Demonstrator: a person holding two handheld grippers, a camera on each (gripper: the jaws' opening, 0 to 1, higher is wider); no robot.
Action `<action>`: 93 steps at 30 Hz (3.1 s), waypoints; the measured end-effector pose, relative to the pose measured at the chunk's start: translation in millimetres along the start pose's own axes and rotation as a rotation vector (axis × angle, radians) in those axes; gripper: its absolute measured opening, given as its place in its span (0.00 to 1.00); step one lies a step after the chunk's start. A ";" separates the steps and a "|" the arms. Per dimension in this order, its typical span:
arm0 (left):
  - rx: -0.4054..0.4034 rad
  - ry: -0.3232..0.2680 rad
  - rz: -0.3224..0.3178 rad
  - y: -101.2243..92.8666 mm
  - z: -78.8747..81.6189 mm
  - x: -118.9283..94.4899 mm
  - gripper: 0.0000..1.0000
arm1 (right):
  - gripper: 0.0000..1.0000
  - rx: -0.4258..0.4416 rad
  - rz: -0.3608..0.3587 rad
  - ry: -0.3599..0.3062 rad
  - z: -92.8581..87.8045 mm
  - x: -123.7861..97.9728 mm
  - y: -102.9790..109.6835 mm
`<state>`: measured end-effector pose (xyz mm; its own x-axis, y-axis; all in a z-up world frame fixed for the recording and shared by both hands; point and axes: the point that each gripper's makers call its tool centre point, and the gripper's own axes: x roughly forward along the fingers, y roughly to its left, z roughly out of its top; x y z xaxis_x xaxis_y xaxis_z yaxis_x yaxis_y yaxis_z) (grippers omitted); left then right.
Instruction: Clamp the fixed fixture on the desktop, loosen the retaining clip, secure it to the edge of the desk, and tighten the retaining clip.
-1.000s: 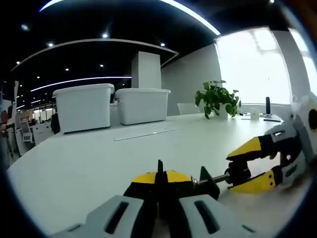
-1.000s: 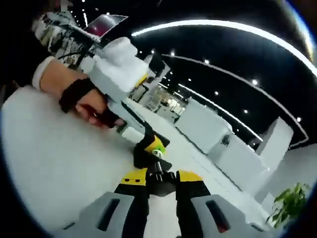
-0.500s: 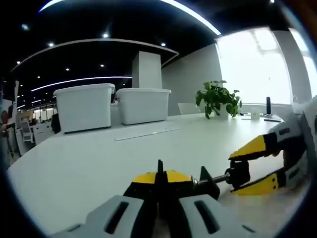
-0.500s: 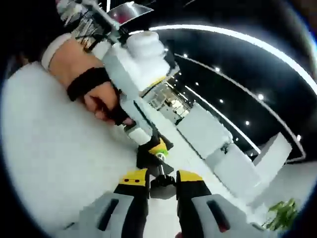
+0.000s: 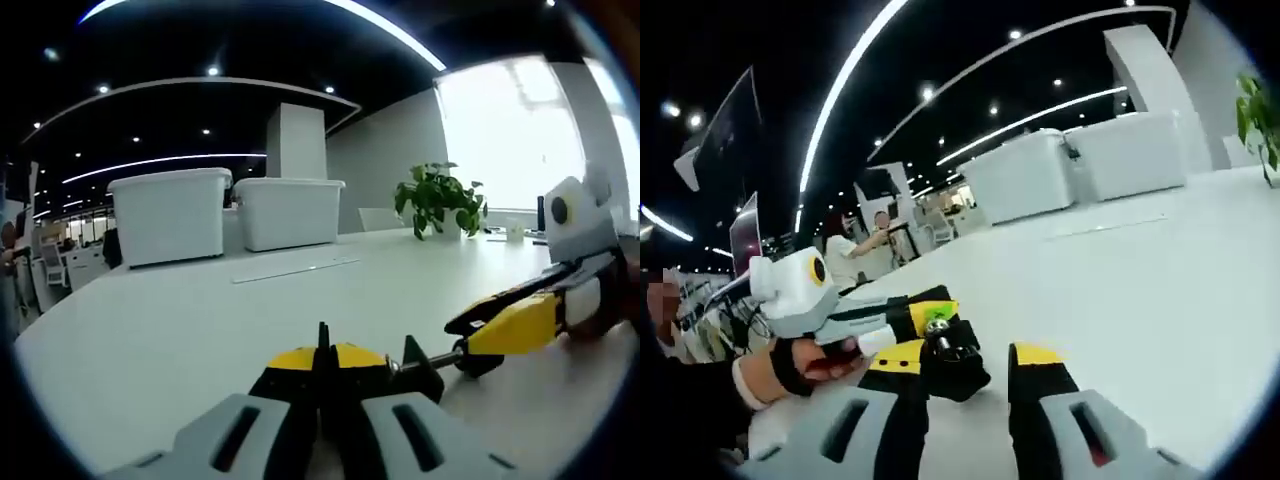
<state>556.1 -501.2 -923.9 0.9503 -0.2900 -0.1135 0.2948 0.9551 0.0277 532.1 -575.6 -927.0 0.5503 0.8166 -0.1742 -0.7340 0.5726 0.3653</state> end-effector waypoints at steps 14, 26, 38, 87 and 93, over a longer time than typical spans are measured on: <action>-0.003 0.001 0.001 0.5 0.1 1.6 0.04 | 0.17 -0.664 -0.078 -0.064 5.3 -1.0 21.4; -0.011 0.001 0.010 2.3 -0.2 0.9 0.04 | 0.16 -1.323 -0.233 -0.043 -3.1 6.4 32.1; -0.020 0.002 0.008 1.3 -0.5 0.1 0.04 | 0.44 -0.539 -0.047 -0.195 28.2 -8.3 38.0; -0.014 0.003 0.007 0.1 -1.0 0.2 0.04 | 0.19 -1.229 -0.133 -0.028 -5.1 4.1 31.1; -0.015 0.003 0.000 -1.1 -1.2 -0.4 0.04 | 0.31 -0.476 -0.042 -0.029 7.9 -7.8 13.3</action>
<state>555.3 -502.0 -925.1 0.9501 -0.2894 -0.1162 0.2928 0.9561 0.0128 521.2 -574.9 -913.6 0.5896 0.7932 -0.1522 -0.8077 0.5807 -0.1024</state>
